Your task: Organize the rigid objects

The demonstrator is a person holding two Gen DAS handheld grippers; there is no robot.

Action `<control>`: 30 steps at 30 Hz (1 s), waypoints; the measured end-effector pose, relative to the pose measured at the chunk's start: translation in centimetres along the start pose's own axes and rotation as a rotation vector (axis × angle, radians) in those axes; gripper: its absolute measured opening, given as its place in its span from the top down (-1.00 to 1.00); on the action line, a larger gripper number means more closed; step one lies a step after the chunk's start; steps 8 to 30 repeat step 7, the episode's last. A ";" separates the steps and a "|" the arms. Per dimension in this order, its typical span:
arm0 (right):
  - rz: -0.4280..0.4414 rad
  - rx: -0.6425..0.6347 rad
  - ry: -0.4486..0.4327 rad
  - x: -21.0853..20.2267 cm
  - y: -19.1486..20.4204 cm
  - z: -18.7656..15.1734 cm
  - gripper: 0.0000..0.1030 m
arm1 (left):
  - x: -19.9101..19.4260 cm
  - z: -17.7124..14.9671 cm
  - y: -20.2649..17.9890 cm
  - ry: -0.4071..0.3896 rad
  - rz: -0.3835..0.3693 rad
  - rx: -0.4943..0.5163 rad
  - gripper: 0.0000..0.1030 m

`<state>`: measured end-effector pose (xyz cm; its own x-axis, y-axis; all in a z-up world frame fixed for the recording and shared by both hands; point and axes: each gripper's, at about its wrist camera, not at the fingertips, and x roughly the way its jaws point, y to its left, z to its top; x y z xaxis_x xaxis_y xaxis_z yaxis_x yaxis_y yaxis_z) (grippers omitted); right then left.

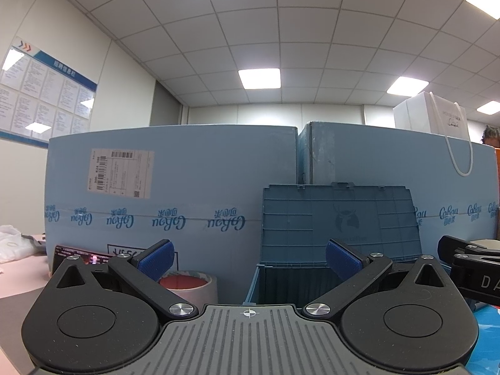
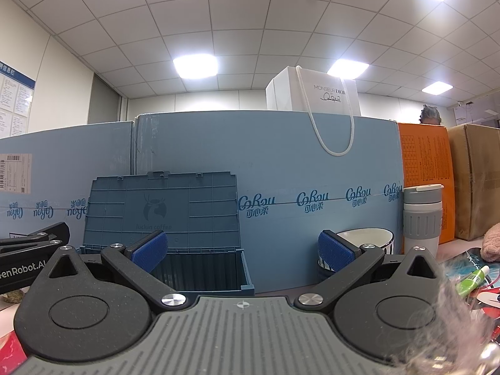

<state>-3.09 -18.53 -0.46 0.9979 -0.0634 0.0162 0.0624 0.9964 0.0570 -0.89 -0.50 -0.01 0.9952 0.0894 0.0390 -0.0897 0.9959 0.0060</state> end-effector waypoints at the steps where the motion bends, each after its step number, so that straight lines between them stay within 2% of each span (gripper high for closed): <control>1: 0.000 0.000 0.001 0.0 0.0 0.0 -1.00 | 0.0 0.0 0.0 0.000 -0.001 0.000 -1.00; 30: 0.000 -0.001 0.001 0.0 0.0 0.0 -1.00 | -0.1 0.1 0.0 -0.005 -0.002 0.001 -1.00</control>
